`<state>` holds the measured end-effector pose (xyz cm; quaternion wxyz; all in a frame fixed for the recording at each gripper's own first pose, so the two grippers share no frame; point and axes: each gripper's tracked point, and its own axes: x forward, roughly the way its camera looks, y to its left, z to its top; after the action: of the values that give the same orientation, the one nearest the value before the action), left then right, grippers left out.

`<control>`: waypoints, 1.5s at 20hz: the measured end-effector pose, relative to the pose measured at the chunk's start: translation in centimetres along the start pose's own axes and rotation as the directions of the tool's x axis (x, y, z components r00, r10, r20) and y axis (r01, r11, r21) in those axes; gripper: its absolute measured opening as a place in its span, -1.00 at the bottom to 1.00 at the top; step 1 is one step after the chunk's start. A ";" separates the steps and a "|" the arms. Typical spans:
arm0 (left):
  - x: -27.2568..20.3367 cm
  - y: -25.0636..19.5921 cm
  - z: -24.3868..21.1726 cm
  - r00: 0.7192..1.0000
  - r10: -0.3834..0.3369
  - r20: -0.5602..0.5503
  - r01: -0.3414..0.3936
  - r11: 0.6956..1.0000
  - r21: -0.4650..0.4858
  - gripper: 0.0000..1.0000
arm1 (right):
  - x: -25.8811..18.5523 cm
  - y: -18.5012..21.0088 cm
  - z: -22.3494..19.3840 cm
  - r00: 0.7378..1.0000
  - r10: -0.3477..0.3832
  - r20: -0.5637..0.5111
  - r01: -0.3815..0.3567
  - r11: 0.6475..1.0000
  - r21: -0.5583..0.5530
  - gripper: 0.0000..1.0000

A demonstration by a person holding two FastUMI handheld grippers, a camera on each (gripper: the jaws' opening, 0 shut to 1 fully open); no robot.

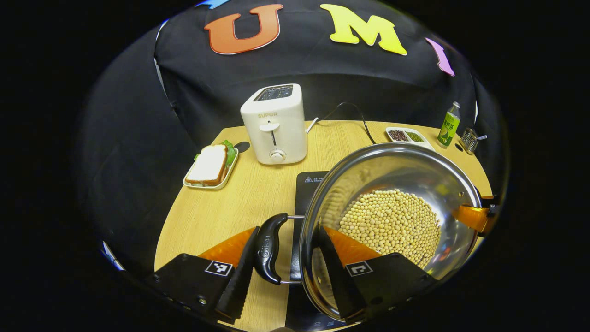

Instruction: First push the handle of the pot to place it horizontally, then grasp the pot with both hands and set it on the induction cooktop.

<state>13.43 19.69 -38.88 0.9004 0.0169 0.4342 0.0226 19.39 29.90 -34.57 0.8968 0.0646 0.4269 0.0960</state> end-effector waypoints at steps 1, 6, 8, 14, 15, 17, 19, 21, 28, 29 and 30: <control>0.0 0.0 0.1 1.000 -0.002 0.004 0.002 1.000 0.001 0.48 | 0.0 0.0 0.0 1.000 0.006 -0.006 -0.006 1.000 -0.005 0.42; -0.8 0.2 1.1 0.998 -0.006 0.056 0.007 1.000 -0.011 0.54 | -1.0 -0.2 2.0 0.997 -0.002 0.076 0.008 0.997 -0.075 0.53; -2.1 0.5 2.0 0.995 0.008 0.102 -0.007 1.000 -0.013 0.82 | -1.8 -0.1 2.6 0.994 0.011 0.105 0.001 0.994 -0.112 0.53; -7.4 0.5 4.5 0.968 0.053 0.247 -0.053 0.999 -0.010 0.93 | -5.2 -0.6 4.2 0.979 0.020 0.201 0.014 0.986 -0.165 0.52; -8.3 0.4 4.9 0.962 0.057 0.269 -0.059 0.998 -0.001 0.93 | -6.0 -0.6 4.4 0.976 0.023 0.219 0.017 0.984 -0.178 0.53; -10.1 -0.2 5.5 0.950 0.064 0.305 -0.070 0.997 0.011 0.92 | -7.5 -0.6 4.8 0.968 0.029 0.250 0.022 0.980 -0.200 0.53; -12.2 -1.1 6.1 0.938 0.058 0.342 -0.065 0.998 0.009 0.92 | -9.1 -0.5 5.1 0.959 0.042 0.280 0.018 0.978 -0.208 0.53; -14.2 -2.2 6.5 0.926 0.044 0.375 -0.051 0.999 0.009 0.92 | -10.7 -0.9 5.4 0.951 0.044 0.307 0.026 0.975 -0.220 0.53; -21.0 -5.5 8.0 0.882 0.034 0.470 -0.036 0.999 -0.005 0.92 | -17.2 -2.9 6.2 0.913 0.049 0.405 0.034 0.981 -0.193 0.68; -21.8 -6.2 8.1 0.876 0.029 0.481 -0.032 0.999 -0.002 0.92 | -18.2 -3.5 6.5 0.905 0.046 0.422 0.037 0.982 -0.185 0.84; -22.5 -7.0 7.8 0.873 0.025 0.487 -0.028 1.000 -0.003 0.92 | -19.2 -4.1 6.6 0.897 0.044 0.440 0.040 0.983 -0.180 0.92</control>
<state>5.75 11.40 -16.74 0.9802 0.0299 0.1934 0.0290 13.18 21.28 -16.76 0.9722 0.0018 0.2015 0.1190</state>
